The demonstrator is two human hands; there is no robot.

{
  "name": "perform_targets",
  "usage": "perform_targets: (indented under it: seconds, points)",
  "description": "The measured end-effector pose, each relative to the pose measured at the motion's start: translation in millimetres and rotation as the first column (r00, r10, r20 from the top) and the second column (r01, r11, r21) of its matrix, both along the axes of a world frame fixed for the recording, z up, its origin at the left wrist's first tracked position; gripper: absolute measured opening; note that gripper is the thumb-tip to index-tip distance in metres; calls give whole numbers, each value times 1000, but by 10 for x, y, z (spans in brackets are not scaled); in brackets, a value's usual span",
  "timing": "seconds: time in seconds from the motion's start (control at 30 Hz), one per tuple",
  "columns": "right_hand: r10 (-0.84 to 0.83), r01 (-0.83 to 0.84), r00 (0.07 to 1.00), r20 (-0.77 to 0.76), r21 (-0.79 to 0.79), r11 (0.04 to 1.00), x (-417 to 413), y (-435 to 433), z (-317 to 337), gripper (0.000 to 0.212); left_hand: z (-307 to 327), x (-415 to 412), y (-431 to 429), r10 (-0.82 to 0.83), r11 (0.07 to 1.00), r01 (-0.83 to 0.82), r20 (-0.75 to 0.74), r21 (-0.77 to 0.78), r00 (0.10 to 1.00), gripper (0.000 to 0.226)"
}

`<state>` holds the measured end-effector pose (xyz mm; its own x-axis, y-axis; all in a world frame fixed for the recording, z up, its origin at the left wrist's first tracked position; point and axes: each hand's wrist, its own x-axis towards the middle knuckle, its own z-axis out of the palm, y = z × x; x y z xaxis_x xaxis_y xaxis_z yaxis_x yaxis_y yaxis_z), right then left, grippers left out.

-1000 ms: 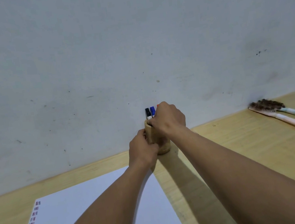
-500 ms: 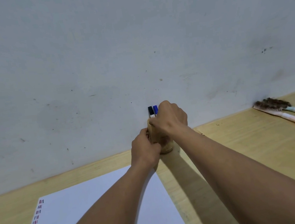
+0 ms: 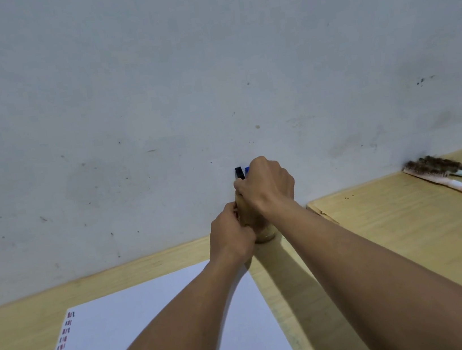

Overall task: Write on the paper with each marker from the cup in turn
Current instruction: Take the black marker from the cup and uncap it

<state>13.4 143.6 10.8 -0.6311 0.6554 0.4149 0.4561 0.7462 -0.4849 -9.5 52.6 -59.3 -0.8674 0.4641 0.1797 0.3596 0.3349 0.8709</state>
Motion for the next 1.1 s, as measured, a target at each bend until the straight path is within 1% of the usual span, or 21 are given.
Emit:
perform_targets:
  seconds: [0.1,0.17,0.27,0.33,0.37,0.4,0.43,0.5,0.57,0.63,0.7,0.77,0.83,0.97,1.03,1.1]
  points:
    - [11,-11,999,-51,-1,1000,15,-40,28,38,9,8,4,-13,1000,13,6,-16,1000,43]
    - [25,-22,994,-107,25,999,48,-69,76,34,1,8,1,0,999,-1,-12,-53,1000,44]
    - [81,-59,977,-196,118,991,129,-105,224,23,37,19,-59,1,997,-3,-24,-83,1000,53]
    - [140,-86,961,-237,224,971,174,-135,353,24,146,14,-161,17,996,-21,-46,-83,999,63]
    - [165,-92,954,-249,281,955,196,-160,422,26,234,9,-233,48,997,-51,-58,-62,997,65]
    - [185,-95,949,-253,330,939,215,-194,494,27,344,9,-317,93,995,-94,-66,-19,994,62]
    - [200,-98,947,-250,367,925,236,-234,567,27,460,-5,-400,144,989,-142,-68,34,987,54]
    - [226,-120,947,-228,401,908,286,-336,697,27,720,-23,-586,239,962,-228,-56,153,969,39]
    - [272,-169,940,-208,410,896,353,-457,806,23,996,-5,-786,268,925,-259,4,277,963,32]
    - [344,-248,921,-182,406,880,422,-572,888,19,1248,49,-973,205,895,-221,81,388,975,24]
    - [417,-337,896,-151,381,861,500,-682,953,17,1449,121,-1141,104,874,-157,138,460,985,19]
    - [477,-416,870,-121,337,845,591,-792,994,18,1598,193,-1276,8,867,-87,160,490,987,20]
    - [522,-477,847,-100,291,829,685,-891,1003,18,1683,255,-1389,-42,882,-33,148,470,988,20]
    - [551,-521,827,-107,221,824,844,-1058,979,19,1692,322,-1584,-36,913,1,79,407,996,13]
    - [554,-539,826,-105,138,831,907,-1131,980,20,1682,336,-1668,-6,916,-18,59,401,998,12]
    - [551,-550,833,-52,33,835,959,-1188,980,21,1693,351,-1752,29,904,-57,71,423,997,12]
